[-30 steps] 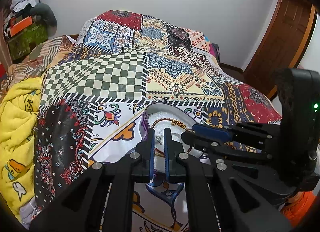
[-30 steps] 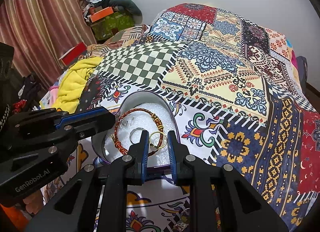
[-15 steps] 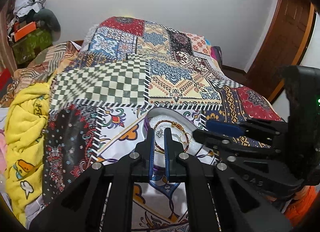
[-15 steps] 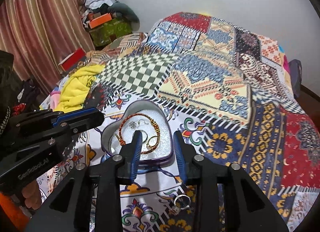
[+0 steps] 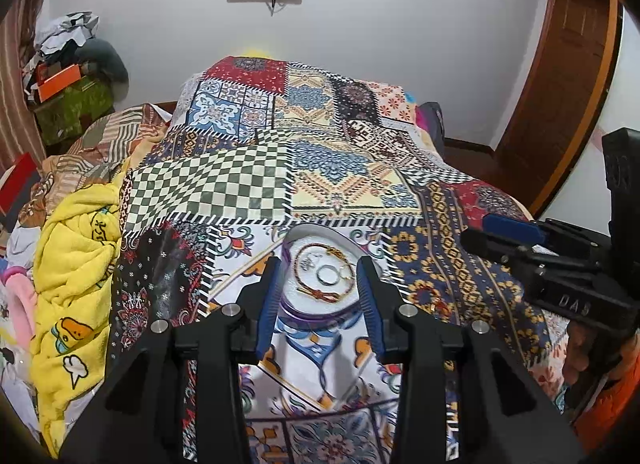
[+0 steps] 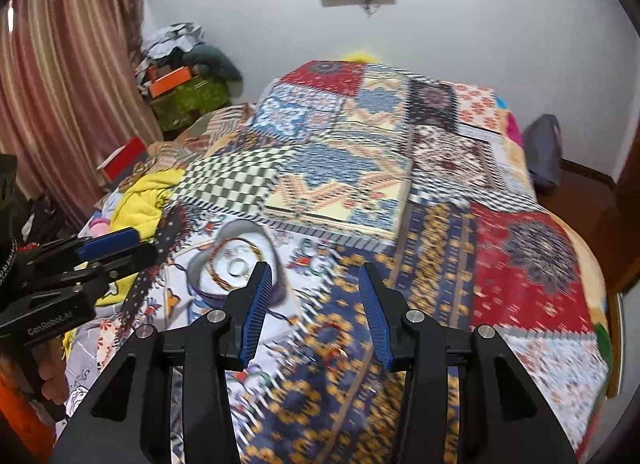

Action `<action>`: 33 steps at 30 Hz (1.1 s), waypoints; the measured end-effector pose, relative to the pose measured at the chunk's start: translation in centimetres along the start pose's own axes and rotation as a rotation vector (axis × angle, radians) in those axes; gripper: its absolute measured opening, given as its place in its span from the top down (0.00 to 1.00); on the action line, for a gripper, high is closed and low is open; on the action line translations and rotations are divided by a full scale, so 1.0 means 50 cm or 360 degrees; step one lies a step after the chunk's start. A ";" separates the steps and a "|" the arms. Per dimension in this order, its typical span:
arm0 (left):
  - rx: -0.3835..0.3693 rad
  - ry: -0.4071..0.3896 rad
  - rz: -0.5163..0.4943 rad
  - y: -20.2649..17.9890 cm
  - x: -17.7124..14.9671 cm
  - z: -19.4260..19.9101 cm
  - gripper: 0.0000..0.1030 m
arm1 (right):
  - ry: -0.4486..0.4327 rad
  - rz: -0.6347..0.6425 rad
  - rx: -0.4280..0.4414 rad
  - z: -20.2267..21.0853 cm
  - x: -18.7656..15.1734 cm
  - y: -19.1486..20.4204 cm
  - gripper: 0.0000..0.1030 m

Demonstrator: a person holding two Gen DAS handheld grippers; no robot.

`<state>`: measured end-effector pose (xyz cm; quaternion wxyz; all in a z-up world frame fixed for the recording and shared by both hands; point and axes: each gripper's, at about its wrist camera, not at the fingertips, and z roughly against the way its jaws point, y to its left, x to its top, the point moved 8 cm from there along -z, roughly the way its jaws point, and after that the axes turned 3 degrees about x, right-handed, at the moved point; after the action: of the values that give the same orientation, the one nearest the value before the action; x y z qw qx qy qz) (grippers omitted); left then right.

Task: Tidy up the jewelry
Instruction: 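Open both grippers to release the ring and bracelet into the tin, then move both grippers back to the remaining jewelry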

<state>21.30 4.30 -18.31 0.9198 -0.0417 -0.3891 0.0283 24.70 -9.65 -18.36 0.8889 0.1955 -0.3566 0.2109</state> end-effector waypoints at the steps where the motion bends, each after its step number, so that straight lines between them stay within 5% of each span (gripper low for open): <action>1: -0.0007 0.0004 -0.0006 -0.007 -0.003 0.004 0.63 | -0.0003 -0.0020 -0.0021 0.010 -0.006 -0.014 0.60; 15: -0.0125 0.0189 -0.0145 -0.131 -0.072 -0.046 0.63 | 0.0061 -0.0196 -0.0190 0.078 -0.095 -0.150 0.60; 26: -0.0214 0.0409 -0.0165 -0.180 -0.160 -0.127 0.64 | 0.0137 -0.0220 -0.0127 0.063 -0.148 -0.146 0.60; 33: -0.0247 0.0477 -0.0169 -0.199 -0.178 -0.165 0.77 | 0.0182 -0.0210 -0.0049 0.039 -0.164 -0.125 0.60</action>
<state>21.23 -6.78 -29.38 0.9617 -0.0959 -0.2504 -0.0569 21.44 -17.76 -24.16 0.9227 0.1924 -0.2949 0.1572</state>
